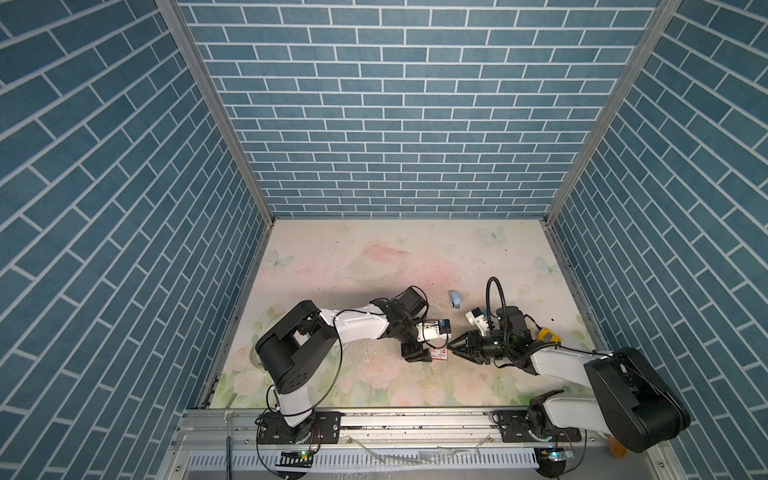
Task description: Load the staples into the stapler
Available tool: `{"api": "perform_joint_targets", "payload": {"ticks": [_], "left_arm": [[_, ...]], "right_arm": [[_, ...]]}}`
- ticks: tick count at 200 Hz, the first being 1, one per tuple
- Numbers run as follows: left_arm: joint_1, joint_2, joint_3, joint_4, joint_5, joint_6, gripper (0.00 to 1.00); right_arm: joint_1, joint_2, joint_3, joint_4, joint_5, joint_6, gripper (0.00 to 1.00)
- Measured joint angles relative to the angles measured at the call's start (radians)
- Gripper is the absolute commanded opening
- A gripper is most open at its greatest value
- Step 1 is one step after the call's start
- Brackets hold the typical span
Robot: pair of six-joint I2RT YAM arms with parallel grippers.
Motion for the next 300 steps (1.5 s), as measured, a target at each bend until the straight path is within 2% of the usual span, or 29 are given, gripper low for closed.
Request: {"api": "perform_joint_targets", "payload": {"ticks": [96, 116, 143, 300], "left_arm": [[-0.035, 0.035, -0.021, 0.061, 0.000, 0.016, 0.55], [-0.043, 0.037, -0.026, 0.079, -0.003, 0.016, 0.48], [-0.047, 0.043, -0.026, 0.095, -0.004, 0.016, 0.45], [-0.050, 0.043, -0.043, 0.136, -0.007, 0.022, 0.39]], "right_arm": [[0.035, 0.062, -0.025, 0.104, 0.007, 0.026, 0.42], [0.037, 0.063, -0.027, 0.116, 0.008, 0.029, 0.42], [0.039, 0.063, -0.032, 0.131, 0.010, 0.034, 0.41], [0.063, 0.130, -0.035, 0.208, 0.010, 0.043, 0.38]]}}
